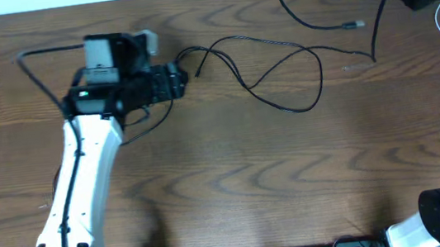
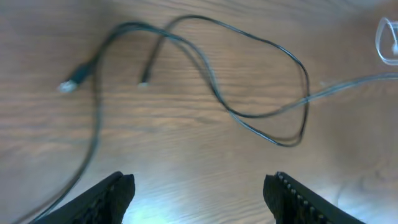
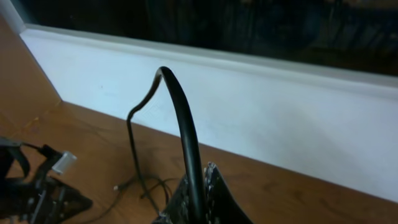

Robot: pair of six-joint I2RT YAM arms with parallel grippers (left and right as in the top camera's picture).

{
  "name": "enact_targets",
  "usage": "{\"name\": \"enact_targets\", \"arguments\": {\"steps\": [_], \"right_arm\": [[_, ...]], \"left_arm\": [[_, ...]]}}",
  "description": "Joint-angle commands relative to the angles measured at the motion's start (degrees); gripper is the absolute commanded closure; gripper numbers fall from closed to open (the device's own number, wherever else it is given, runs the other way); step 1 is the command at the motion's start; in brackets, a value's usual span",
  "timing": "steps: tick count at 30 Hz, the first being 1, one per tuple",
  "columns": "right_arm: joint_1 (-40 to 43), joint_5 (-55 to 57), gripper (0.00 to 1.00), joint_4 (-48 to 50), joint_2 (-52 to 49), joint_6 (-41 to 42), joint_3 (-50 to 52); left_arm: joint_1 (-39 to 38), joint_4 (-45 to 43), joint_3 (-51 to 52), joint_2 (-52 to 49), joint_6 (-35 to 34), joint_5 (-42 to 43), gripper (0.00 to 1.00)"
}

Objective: Untangle cables

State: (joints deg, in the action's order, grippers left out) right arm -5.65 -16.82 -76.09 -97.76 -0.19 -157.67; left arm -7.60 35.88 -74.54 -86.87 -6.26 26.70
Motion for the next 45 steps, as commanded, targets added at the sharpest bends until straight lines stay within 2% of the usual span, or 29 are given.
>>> {"name": "enact_targets", "arguments": {"steps": [1,4,10,18,23,30,36,37,38,39,41,45], "right_arm": [[0.46,-0.28,0.99,-0.70,-1.33,1.05,0.07],[0.48,-0.26,0.99,-1.29,-1.51,1.03,0.07],[0.48,-0.24,0.99,-1.95,-1.57,1.01,0.07],[0.48,-0.24,0.99,-2.97,-1.99,1.01,0.07],[0.48,-0.24,0.99,-3.50,-2.01,1.01,0.07],[0.48,-0.24,0.99,-4.79,-2.01,1.01,0.07],[0.48,-0.24,0.99,-5.57,-2.01,1.01,0.07],[0.48,-0.24,0.99,-5.62,-2.01,1.01,0.07],[0.48,-0.24,0.99,-5.62,-2.01,1.01,0.07],[0.48,-0.24,0.99,-5.62,-2.01,1.01,0.07],[0.48,-0.22,0.99,-5.62,-2.01,0.98,0.07],[0.48,-0.20,0.99,-5.60,-2.03,0.98,0.07]], "left_arm": [[-4.31,-1.49,-0.68,-2.49,5.18,0.24,0.28],[-7.58,-3.06,-0.68,-4.63,8.68,0.00,0.27],[-11.50,-7.58,-0.68,-9.92,8.79,-2.08,0.26],[-17.42,-20.44,-0.68,-16.17,9.31,-1.92,0.22],[-21.33,-26.91,-0.68,-21.09,16.55,-1.95,0.18],[-22.60,-37.20,-0.70,-29.00,17.35,-5.90,0.16],[-22.60,-42.03,-0.70,-32.76,17.35,-11.04,0.16],[-22.60,-42.05,-0.68,-32.79,17.35,-11.89,0.18],[-22.60,-42.05,-0.70,-32.76,17.35,-13.18,0.24],[-22.60,-42.05,-0.70,-32.61,17.35,-14.32,0.40],[-22.53,-42.03,-0.70,-32.02,16.48,-17.20,0.92],[-22.53,-41.31,-0.70,-27.71,14.32,-19.91,0.92]]}}
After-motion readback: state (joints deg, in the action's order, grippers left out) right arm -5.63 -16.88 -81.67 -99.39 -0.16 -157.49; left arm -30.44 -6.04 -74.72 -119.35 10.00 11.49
